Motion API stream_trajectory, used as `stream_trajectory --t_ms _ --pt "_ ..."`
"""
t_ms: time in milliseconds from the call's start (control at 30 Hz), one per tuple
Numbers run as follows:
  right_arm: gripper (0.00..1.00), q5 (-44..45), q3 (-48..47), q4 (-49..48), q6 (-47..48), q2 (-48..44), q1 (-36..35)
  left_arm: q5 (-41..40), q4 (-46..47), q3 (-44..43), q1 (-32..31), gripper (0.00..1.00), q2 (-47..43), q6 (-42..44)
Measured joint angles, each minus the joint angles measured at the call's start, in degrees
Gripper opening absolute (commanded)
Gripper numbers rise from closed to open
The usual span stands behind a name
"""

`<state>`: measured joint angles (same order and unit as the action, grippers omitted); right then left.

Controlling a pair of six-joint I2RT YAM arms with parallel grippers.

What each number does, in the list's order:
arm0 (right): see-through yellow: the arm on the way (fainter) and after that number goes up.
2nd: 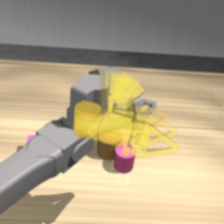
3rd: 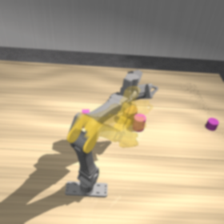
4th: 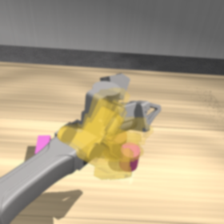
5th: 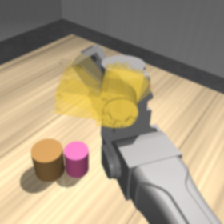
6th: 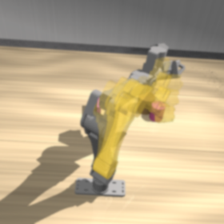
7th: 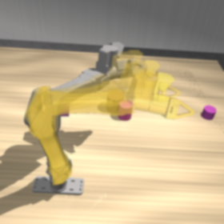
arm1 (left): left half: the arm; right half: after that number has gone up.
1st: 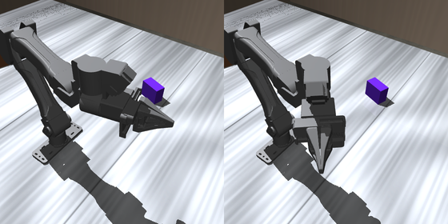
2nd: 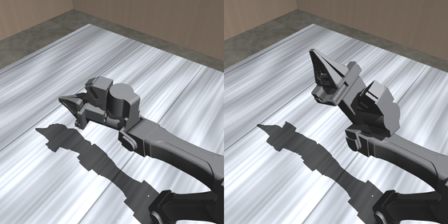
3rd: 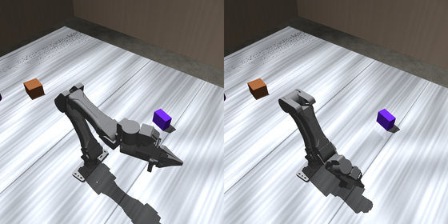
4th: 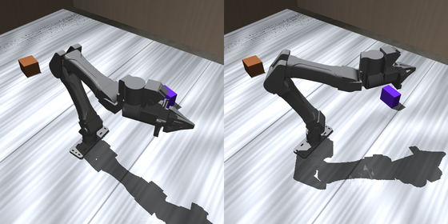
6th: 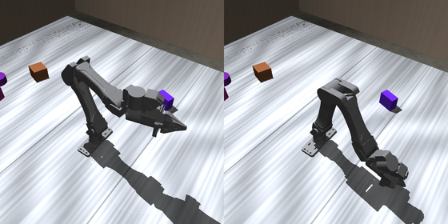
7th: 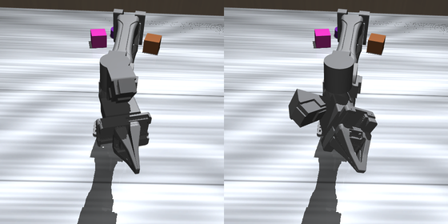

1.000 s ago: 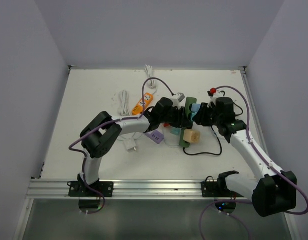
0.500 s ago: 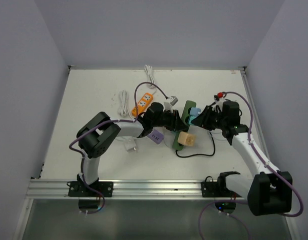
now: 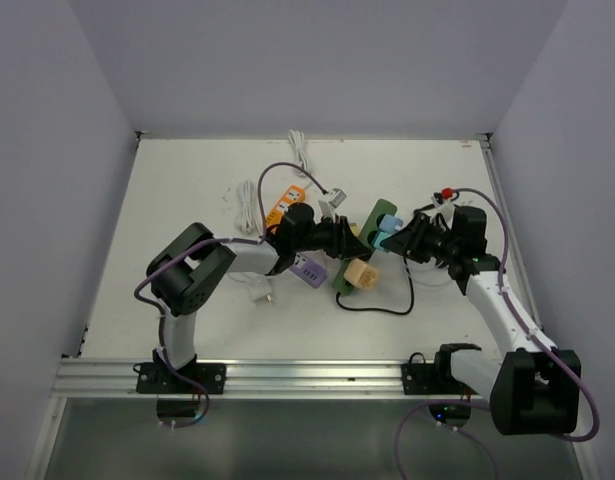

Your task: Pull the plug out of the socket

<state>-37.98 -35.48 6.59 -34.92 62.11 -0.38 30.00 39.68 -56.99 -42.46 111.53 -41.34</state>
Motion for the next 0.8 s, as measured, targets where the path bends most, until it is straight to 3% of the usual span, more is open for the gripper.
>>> stream_trajectory --t_ms 133,367,500,633,800 --pt "0.0 4.0 -1.6 4.6 2.6 -1.8 -1.7 -0.5 -1.9 -1.0 -0.7 0.0 -0.1 0.6" --pt "0.0 24.0 -6.1 9.0 5.5 -1.5 -13.4 -8.9 -15.5 -7.2 -3.4 0.0 -0.3 4.6" --pt "0.0 31.6 -7.5 11.0 5.7 -0.9 -16.1 -13.5 -22.7 -10.8 -4.7 0.0 -0.3 5.9" --pt "0.0 34.0 -7.7 12.1 6.1 -1.0 -16.7 -15.1 -24.8 -11.9 -5.3 0.0 -0.2 6.4" --pt "0.0 32.2 -7.3 11.4 5.5 -1.1 -16.1 -12.0 -19.4 -8.5 -4.1 0.0 -0.2 4.5"
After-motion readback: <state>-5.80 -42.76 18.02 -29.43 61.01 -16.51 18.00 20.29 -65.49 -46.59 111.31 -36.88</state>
